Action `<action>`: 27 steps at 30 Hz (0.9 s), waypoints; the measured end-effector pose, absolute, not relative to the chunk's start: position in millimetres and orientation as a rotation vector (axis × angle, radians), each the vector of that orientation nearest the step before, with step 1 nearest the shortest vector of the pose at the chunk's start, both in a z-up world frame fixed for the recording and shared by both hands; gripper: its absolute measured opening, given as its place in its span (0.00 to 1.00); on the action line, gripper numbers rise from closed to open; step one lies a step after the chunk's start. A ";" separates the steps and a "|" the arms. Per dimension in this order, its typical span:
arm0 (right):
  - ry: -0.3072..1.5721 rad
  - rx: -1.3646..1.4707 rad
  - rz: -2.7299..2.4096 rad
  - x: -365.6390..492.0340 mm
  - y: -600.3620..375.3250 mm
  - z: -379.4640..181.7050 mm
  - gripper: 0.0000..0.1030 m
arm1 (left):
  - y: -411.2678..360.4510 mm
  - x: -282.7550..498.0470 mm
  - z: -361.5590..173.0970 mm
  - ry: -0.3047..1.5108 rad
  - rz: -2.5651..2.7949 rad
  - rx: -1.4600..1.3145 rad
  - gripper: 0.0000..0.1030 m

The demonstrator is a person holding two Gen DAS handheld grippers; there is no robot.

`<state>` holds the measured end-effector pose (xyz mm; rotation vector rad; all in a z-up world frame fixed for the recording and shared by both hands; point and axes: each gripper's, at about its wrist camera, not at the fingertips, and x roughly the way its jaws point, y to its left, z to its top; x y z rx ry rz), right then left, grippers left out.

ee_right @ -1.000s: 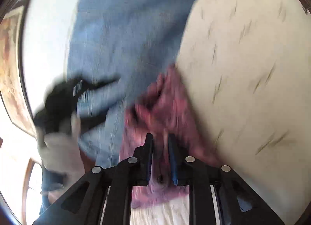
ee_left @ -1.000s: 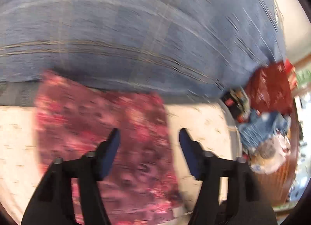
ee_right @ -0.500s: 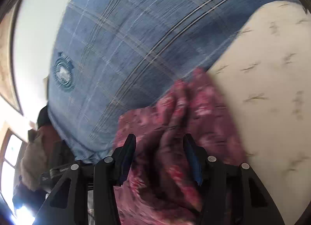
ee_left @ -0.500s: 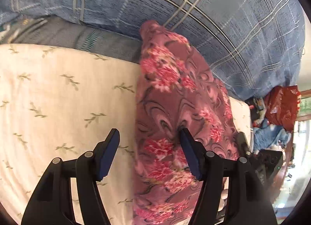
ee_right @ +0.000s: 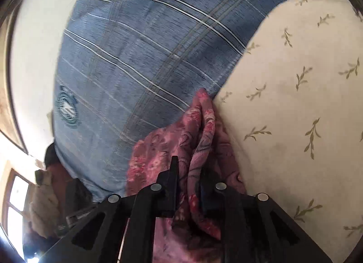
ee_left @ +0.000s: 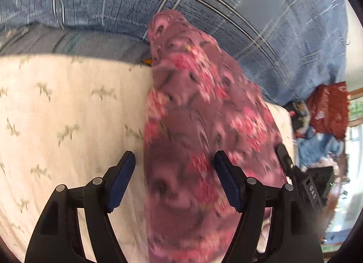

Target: Fold small clothes

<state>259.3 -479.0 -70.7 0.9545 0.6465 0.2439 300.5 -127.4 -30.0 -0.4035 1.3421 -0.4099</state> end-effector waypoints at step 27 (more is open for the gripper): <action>0.758 0.601 0.431 168.7 -486.3 -59.9 0.34 | -163.5 194.0 -27.1 1.212 -0.350 -0.122 0.72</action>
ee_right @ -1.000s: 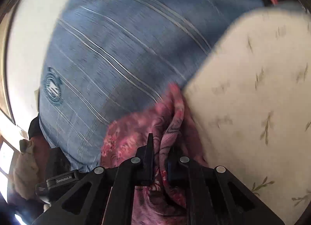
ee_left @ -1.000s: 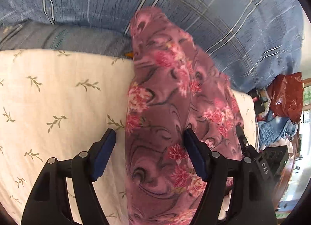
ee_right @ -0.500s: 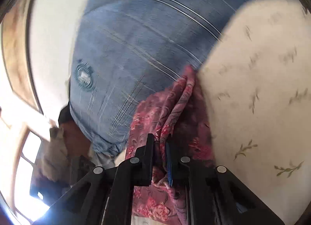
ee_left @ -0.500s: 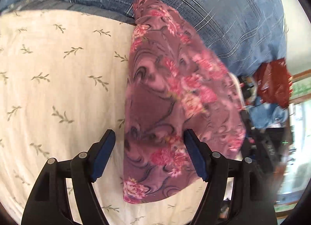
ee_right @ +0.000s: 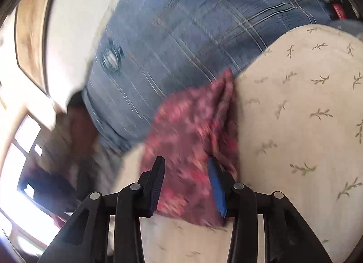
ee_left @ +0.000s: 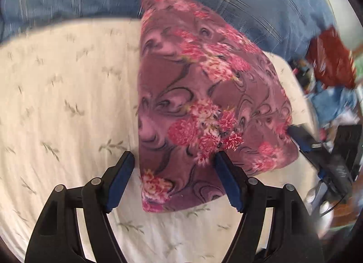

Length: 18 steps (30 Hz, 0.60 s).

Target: Fold small clothes

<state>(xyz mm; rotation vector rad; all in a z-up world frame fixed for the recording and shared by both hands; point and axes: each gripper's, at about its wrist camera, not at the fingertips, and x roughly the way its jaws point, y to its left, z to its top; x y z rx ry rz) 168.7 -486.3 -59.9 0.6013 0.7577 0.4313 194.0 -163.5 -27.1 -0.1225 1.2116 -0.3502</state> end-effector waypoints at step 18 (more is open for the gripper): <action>0.777 0.434 0.242 215.9 -449.7 -69.9 0.27 | -181.6 211.0 -26.8 1.147 -0.219 -0.038 0.79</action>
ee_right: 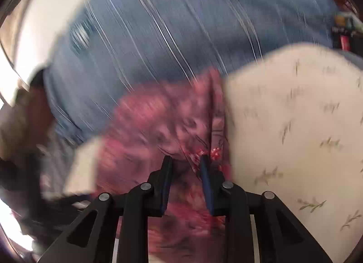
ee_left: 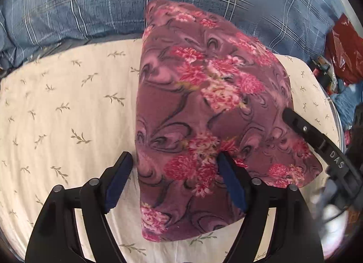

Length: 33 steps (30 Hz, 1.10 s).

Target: Fold small clothes

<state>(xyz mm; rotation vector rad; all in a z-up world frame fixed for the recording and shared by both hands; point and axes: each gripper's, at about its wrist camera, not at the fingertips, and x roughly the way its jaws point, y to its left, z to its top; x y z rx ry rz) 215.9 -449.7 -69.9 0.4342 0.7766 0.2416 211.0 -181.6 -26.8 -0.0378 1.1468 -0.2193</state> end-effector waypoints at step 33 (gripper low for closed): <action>0.923 0.702 0.206 351.1 -496.7 -82.2 0.21 | -160.7 372.5 -27.9 1.214 -0.276 -0.185 0.85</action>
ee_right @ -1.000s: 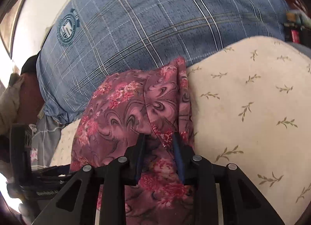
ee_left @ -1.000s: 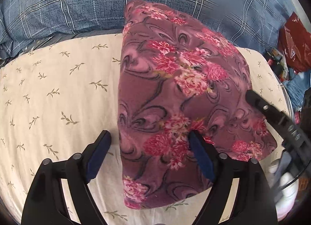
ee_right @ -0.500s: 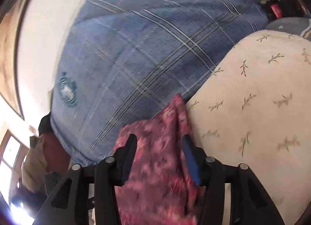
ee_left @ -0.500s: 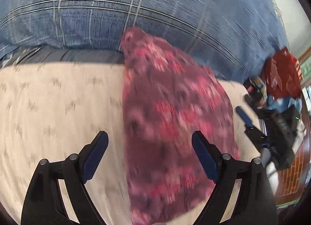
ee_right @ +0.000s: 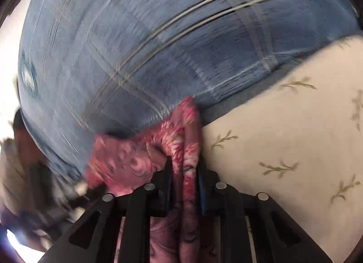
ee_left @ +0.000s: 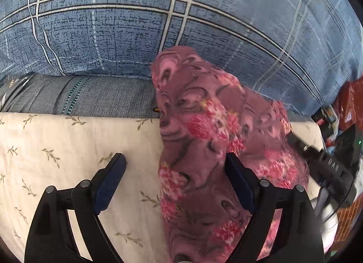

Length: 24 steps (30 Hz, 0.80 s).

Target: Fold small clothes

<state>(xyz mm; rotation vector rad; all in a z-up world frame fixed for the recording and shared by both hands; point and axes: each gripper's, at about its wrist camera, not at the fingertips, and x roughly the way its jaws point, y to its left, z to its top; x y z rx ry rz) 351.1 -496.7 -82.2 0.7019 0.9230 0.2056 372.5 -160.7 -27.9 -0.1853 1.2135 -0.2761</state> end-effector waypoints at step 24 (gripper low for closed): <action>0.803 0.578 0.305 334.5 -489.3 -31.6 0.04 | -151.5 371.8 -39.9 1.249 -0.272 -0.420 0.85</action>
